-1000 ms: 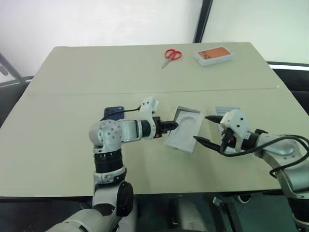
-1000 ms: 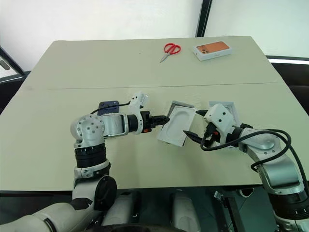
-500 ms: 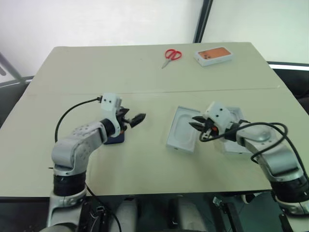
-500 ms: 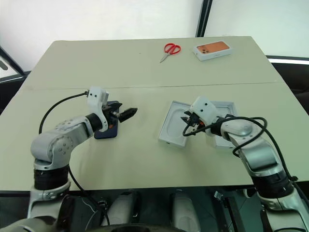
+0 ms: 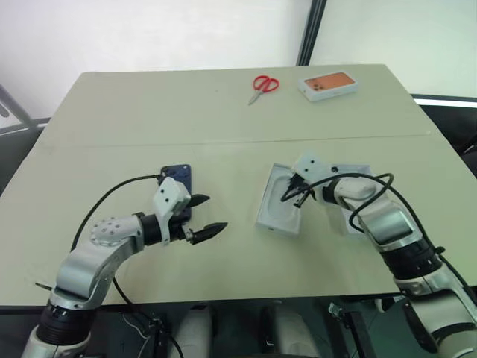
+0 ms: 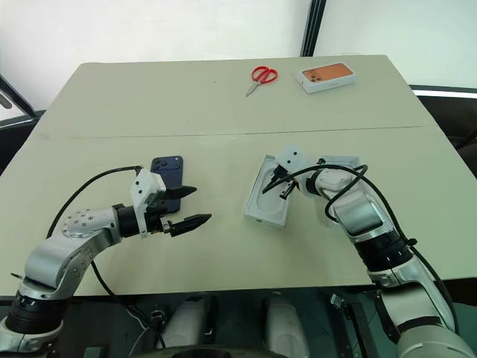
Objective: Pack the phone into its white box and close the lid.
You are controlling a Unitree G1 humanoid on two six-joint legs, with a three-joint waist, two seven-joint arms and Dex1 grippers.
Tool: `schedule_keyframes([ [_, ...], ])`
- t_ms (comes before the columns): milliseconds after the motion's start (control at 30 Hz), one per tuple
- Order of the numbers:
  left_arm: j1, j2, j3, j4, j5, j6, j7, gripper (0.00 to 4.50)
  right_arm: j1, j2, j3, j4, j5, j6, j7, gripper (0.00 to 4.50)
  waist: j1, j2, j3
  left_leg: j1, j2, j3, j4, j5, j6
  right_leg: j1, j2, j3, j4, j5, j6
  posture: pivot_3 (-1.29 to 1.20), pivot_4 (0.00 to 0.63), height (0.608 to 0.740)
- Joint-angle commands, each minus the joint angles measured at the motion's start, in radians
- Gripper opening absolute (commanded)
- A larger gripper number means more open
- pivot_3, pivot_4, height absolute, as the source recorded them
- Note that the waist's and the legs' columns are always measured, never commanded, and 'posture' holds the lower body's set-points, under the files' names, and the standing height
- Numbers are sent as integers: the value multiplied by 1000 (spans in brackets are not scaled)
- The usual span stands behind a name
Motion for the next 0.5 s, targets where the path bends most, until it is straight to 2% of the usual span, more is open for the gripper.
schedule_keyframes([
  [33, 6, 10, 8, -37, -9, -31, -7, 4405, -30, 29, -4, 41, -42, -44, -34, 21, 0, 0, 0, 0, 0, 0, 0, 0, 0, 0, 0, 0, 0, 0, 0, 0, 150, 697],
  [333, 24, 6, -21, -46, 5, -42, 16, 4405, -8, 53, 6, 110, -155, -188, -109, 21, 0, 0, 0, 0, 0, 1, 0, 0, 0, 0, 1, 1, 1, 0, 0, 0, 150, 697],
  [500, 21, 3, -28, -45, 4, -40, 19, 4405, 31, 48, -12, 43, -153, -240, -80, 21, 0, 0, 0, 0, 0, 1, 0, 0, 0, 0, 1, 1, 1, 0, 0, 0, 150, 697],
])
